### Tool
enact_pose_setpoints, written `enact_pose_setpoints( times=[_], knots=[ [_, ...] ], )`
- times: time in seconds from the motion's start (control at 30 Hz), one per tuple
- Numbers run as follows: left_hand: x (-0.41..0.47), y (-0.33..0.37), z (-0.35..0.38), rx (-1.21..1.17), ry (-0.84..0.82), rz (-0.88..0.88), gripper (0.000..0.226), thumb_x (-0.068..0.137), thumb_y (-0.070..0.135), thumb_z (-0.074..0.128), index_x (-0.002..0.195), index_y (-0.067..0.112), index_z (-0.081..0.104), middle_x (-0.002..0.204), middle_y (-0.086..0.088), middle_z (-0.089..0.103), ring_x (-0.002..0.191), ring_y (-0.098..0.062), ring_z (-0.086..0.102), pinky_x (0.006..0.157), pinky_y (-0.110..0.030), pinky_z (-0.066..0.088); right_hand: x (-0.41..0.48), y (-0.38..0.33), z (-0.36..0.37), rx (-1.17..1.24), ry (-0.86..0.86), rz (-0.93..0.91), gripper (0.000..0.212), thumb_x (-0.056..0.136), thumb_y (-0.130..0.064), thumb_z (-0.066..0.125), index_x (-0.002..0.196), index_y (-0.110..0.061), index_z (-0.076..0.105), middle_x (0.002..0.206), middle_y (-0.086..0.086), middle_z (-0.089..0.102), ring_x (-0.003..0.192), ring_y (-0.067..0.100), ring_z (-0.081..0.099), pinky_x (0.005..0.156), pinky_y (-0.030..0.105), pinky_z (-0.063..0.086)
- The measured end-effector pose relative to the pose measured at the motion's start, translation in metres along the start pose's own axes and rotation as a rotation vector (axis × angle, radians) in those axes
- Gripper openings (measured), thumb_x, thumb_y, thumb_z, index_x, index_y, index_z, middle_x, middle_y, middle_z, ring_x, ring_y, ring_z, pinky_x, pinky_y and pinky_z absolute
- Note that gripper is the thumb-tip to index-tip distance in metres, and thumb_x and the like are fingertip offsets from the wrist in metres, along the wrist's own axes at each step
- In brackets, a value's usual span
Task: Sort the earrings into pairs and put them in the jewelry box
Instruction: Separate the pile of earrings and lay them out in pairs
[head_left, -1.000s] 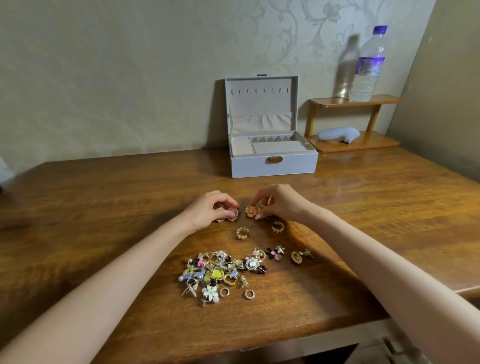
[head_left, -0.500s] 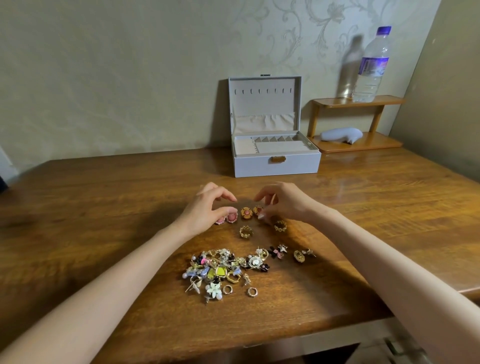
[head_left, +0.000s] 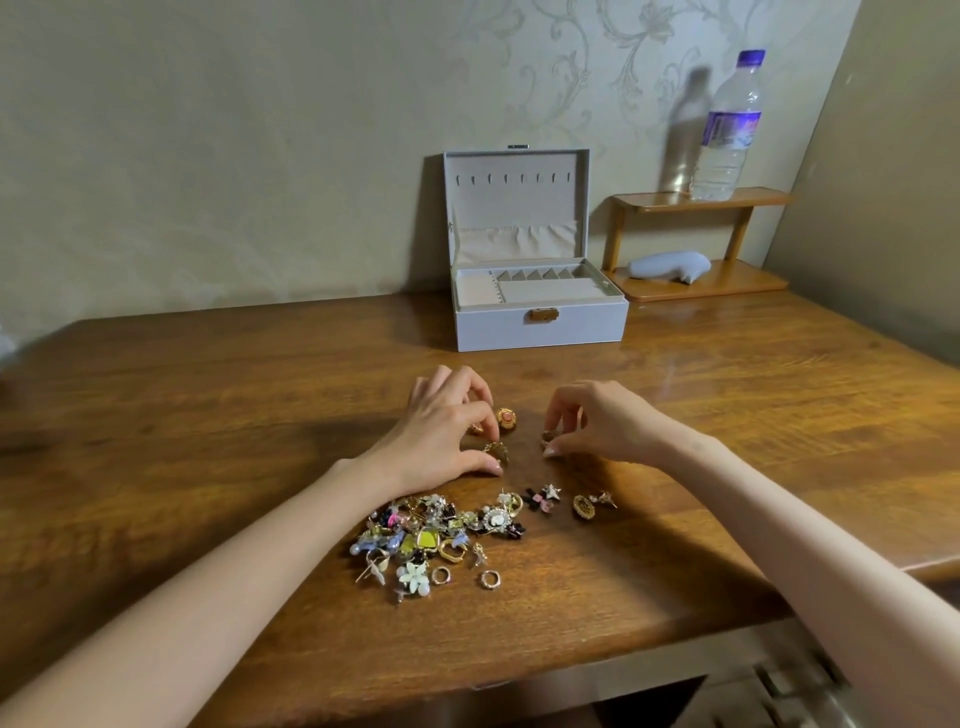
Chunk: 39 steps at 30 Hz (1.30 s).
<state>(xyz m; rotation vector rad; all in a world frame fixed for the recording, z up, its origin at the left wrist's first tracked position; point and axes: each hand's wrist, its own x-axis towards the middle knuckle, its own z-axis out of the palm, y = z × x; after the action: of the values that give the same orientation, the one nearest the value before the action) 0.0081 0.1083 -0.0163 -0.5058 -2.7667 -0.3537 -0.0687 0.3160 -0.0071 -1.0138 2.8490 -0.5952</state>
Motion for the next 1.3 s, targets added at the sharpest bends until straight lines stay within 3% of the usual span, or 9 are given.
enact_pose_setpoints(
  times=[0.17,0.27,0.6,0.8,1.03,1.17,1.3],
  knots=[
    [0.033,0.016,0.01,0.028,-0.012,0.019,0.031,0.073,0.042,0.072,0.095,0.022,0.066,0.117,0.003,0.042,0.109,-0.01,0.028,0.091,-0.027,0.019,0.0,0.014,-0.007,0.045,0.041,0.041,0.027,0.072,-0.021,0.079,0.096,-0.024,0.066,0.086,-0.007,0.061,0.08,0.013,0.057,0.072,0.028,0.048],
    [0.051,0.02,0.019,0.049,-0.029,0.0,0.029,0.075,0.041,0.07,0.096,0.022,0.065,0.117,0.002,0.042,0.115,-0.016,0.03,0.097,-0.032,0.021,-0.002,0.021,-0.009,0.072,0.063,0.072,0.034,0.071,-0.023,0.08,0.101,-0.021,0.066,0.088,-0.004,0.062,0.08,0.014,0.057,0.073,0.029,0.048],
    [0.068,0.017,0.028,0.024,-0.017,-0.094,0.026,0.078,0.042,0.068,0.096,0.024,0.063,0.114,0.003,0.041,0.113,-0.017,0.031,0.095,-0.032,0.023,0.003,0.03,-0.006,0.089,0.146,0.127,0.019,0.077,-0.022,0.074,0.095,-0.021,0.068,0.076,-0.007,0.057,0.075,0.016,0.056,0.07,0.03,0.048],
    [0.07,0.018,0.03,0.014,-0.033,-0.091,0.027,0.079,0.039,0.068,0.101,0.025,0.062,0.116,0.002,0.042,0.114,-0.018,0.032,0.096,-0.033,0.025,0.005,0.029,-0.007,0.09,0.111,0.064,0.023,0.08,-0.014,0.071,0.101,-0.022,0.069,0.083,-0.001,0.061,0.075,0.014,0.055,0.073,0.031,0.048],
    [0.056,0.017,0.018,-0.006,0.026,-0.059,0.038,0.08,0.037,0.066,0.116,0.025,0.057,0.117,0.002,0.044,0.114,-0.016,0.032,0.093,-0.027,0.021,-0.008,0.028,-0.007,0.168,0.198,0.004,0.029,0.076,-0.015,0.073,0.103,-0.025,0.066,0.087,-0.001,0.062,0.069,0.006,0.053,0.065,0.022,0.042],
    [0.029,0.018,-0.001,-0.127,0.075,-0.018,0.022,0.082,0.03,0.065,0.103,0.022,0.063,0.103,0.008,0.046,0.104,-0.01,0.036,0.092,-0.024,0.023,-0.032,0.018,-0.016,0.205,0.071,-0.131,0.023,0.075,-0.028,0.075,0.098,-0.027,0.069,0.087,-0.009,0.063,0.074,0.005,0.055,0.064,0.018,0.045],
    [-0.002,0.021,-0.019,-0.238,-0.061,-0.011,0.008,0.086,0.027,0.06,0.093,0.025,0.063,0.096,0.015,0.051,0.091,0.005,0.038,0.082,-0.012,0.028,-0.054,0.009,-0.02,0.237,-0.076,-0.238,0.029,0.069,-0.038,0.078,0.094,-0.025,0.069,0.085,-0.01,0.063,0.076,0.003,0.054,0.064,0.012,0.041]
  ],
)
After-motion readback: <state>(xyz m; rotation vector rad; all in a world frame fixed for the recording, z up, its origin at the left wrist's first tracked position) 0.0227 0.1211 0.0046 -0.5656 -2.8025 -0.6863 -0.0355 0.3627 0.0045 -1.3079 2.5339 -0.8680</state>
